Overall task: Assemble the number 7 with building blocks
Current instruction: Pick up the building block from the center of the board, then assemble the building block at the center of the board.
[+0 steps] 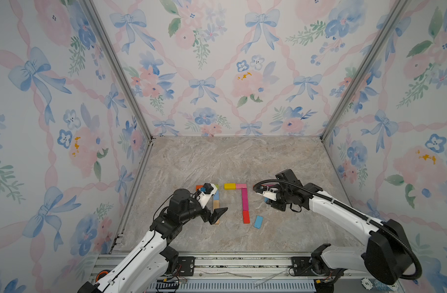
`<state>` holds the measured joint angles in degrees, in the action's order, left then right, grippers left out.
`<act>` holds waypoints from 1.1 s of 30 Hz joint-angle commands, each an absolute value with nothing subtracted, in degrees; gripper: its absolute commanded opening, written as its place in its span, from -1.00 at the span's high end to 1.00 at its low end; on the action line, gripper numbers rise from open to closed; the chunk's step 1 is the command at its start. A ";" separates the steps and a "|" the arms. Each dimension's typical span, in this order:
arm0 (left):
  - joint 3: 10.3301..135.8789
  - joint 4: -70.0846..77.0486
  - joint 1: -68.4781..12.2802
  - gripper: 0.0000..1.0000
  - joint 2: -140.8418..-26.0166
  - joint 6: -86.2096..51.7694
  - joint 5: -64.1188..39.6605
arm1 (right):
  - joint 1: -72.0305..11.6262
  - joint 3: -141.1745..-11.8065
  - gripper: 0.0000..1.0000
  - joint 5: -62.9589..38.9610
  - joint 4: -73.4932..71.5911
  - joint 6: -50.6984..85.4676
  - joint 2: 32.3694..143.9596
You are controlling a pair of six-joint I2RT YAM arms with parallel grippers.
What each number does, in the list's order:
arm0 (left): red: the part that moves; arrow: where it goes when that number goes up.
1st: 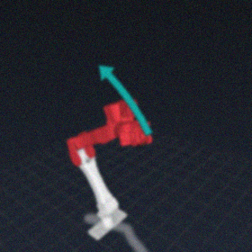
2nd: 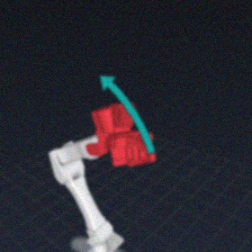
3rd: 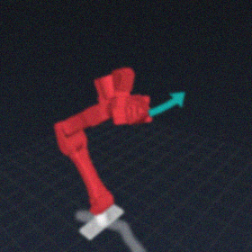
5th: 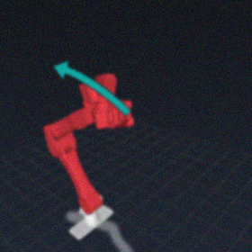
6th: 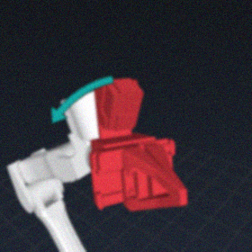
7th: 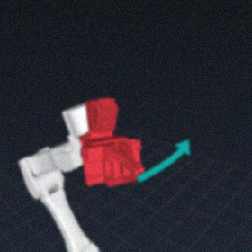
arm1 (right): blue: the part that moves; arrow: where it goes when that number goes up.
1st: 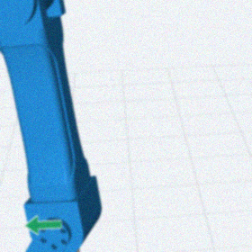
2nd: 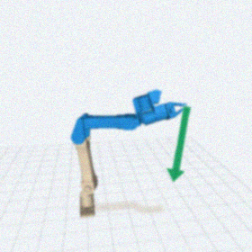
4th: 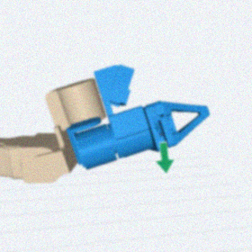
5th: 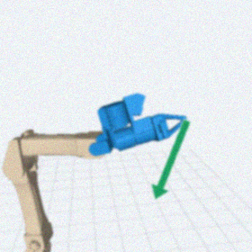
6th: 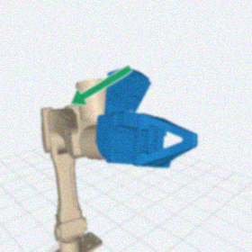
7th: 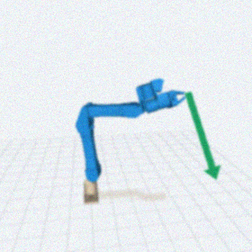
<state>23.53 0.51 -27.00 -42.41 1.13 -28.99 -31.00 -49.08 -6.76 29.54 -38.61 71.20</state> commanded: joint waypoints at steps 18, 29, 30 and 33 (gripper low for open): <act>23.48 0.32 -27.38 -0.96 -42.56 1.70 -28.92 | -19.76 -45.65 0.62 0.13 39.70 25.75 58.16; 23.64 0.27 -27.46 -0.96 -43.30 1.62 -29.00 | -17.36 -40.87 0.71 -3.48 40.61 32.60 63.76; 23.57 0.27 -27.41 -0.96 -43.30 1.69 -29.00 | -17.47 -40.78 0.71 -3.88 40.73 32.53 64.53; 23.61 0.26 -27.46 -0.96 -43.31 1.67 -29.00 | -18.79 -40.52 0.71 -3.60 40.43 32.78 66.53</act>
<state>23.53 0.51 -27.05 -43.13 1.13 -28.97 -17.91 -41.12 -2.94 39.44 31.14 65.32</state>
